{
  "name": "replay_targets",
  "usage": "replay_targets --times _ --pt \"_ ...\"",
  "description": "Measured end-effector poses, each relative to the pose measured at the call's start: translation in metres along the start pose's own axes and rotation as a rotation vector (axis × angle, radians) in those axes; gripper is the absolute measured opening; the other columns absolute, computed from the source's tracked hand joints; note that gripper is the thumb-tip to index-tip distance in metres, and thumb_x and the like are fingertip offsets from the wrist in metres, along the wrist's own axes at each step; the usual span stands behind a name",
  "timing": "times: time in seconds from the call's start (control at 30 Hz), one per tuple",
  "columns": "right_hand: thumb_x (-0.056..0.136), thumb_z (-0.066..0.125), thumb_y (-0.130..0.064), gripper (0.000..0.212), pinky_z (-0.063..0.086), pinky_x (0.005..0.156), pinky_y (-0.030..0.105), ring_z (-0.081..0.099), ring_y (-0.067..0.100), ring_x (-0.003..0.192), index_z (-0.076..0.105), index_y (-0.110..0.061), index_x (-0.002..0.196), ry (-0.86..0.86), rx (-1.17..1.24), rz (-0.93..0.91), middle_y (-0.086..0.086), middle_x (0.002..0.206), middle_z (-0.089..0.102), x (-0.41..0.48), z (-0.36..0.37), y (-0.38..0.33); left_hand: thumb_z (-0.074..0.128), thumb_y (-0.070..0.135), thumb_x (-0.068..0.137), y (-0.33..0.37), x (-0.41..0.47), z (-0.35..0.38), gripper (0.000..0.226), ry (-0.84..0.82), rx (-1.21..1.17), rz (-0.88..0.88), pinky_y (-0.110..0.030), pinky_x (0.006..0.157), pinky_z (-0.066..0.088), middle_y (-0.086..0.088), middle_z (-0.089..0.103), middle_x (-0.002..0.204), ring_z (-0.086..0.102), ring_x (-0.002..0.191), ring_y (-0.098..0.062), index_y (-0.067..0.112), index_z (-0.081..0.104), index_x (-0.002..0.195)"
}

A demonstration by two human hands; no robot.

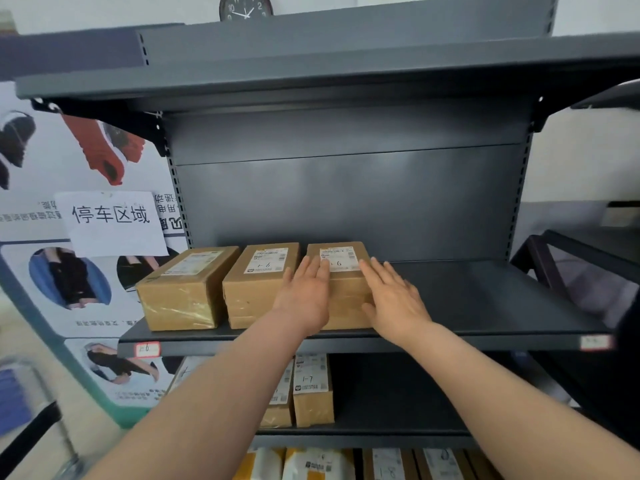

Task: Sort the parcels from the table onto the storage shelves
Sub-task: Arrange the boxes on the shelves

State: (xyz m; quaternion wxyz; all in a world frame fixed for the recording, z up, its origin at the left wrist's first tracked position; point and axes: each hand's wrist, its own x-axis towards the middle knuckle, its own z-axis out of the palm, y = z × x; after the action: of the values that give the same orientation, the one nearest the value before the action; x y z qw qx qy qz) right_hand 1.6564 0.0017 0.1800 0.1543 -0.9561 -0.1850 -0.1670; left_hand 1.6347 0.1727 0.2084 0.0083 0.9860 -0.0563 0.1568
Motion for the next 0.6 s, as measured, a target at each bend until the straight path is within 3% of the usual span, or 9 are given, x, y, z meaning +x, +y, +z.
replay_targets --times 0.17,0.33,0.6 --pt "0.098 0.048 -0.034 0.072 0.01 0.118 0.043 -0.002 0.019 0.148 0.005 -0.02 0.154 0.023 -0.161 0.116 -0.001 0.162 0.001 -0.049 -0.005 0.011 0.055 0.007 0.089 0.023 -0.023 0.004 0.076 0.115 -0.028 0.27 -0.039 0.119 0.0 -0.007 0.014 0.162 0.004 0.15 -0.022 0.011 0.017 0.154" --pt "0.099 0.042 -0.039 0.062 0.014 0.116 0.043 0.002 0.02 0.148 0.018 -0.019 0.152 -0.04 -0.293 0.317 0.0 0.161 0.011 -0.127 -0.007 0.032 0.054 0.012 0.093 0.069 -0.045 0.023 0.067 0.066 -0.078 0.486 -0.037 0.119 0.005 -0.007 0.021 0.16 0.01 0.149 -0.022 0.011 0.022 0.152" --pt "0.1 0.041 -0.039 0.054 0.014 0.117 0.045 0.003 0.02 0.148 0.028 -0.022 0.149 -0.14 -0.279 0.681 -0.002 0.158 0.02 -0.293 -0.038 0.056 0.053 0.024 0.096 0.18 -0.116 0.034 0.057 -0.115 0.011 0.841 -0.04 0.119 0.016 -0.009 0.031 0.154 0.018 0.147 -0.026 0.009 0.033 0.147"
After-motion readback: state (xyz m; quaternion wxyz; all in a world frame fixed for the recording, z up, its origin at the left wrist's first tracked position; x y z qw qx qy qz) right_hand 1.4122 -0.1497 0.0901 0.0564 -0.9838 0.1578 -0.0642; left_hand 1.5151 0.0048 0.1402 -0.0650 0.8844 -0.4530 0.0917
